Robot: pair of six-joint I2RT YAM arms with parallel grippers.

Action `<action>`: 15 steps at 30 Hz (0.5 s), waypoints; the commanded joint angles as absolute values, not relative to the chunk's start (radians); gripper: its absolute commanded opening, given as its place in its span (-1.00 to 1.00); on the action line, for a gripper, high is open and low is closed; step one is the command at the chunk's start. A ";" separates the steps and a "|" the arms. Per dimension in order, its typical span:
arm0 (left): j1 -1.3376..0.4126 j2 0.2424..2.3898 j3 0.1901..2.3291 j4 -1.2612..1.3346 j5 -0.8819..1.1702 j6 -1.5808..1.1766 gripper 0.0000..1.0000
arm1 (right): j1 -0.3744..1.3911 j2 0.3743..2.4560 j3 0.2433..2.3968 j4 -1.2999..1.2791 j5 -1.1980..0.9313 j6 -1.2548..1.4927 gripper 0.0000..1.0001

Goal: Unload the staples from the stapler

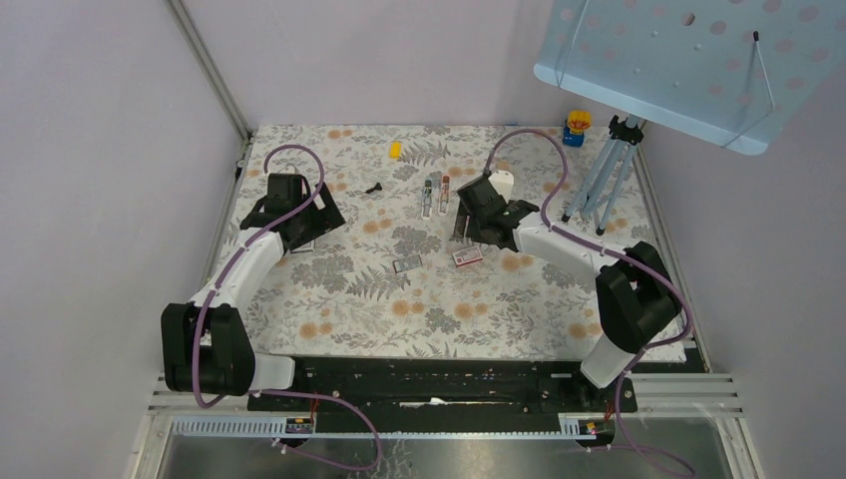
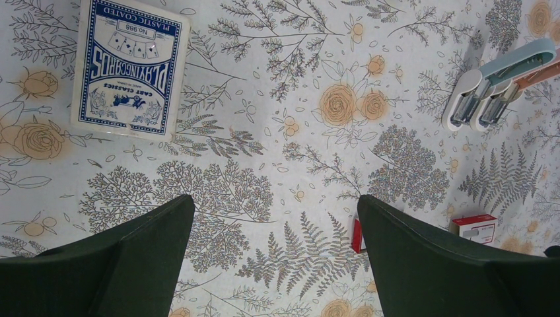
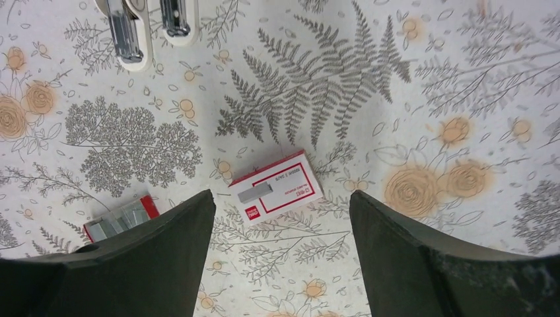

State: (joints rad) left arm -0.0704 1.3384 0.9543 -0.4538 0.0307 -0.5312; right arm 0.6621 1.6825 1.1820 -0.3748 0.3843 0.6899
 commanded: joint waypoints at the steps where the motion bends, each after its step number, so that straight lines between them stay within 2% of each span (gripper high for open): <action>1: -0.063 1.332 0.953 -0.420 0.032 -0.530 0.97 | 0.616 1.668 1.215 -0.370 0.403 0.573 0.60; 9: -0.072 1.317 0.928 -0.380 0.111 -0.524 0.98 | 0.481 1.800 1.304 -0.425 0.195 0.414 0.47; 15: -0.193 1.284 0.844 -0.291 0.138 -0.557 0.98 | 0.453 1.862 1.335 -0.491 0.134 0.377 0.47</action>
State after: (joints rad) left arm -0.1112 1.3231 0.8848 -0.3859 0.0982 -0.5373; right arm 0.4545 1.8400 1.2900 -0.4286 0.2066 0.4343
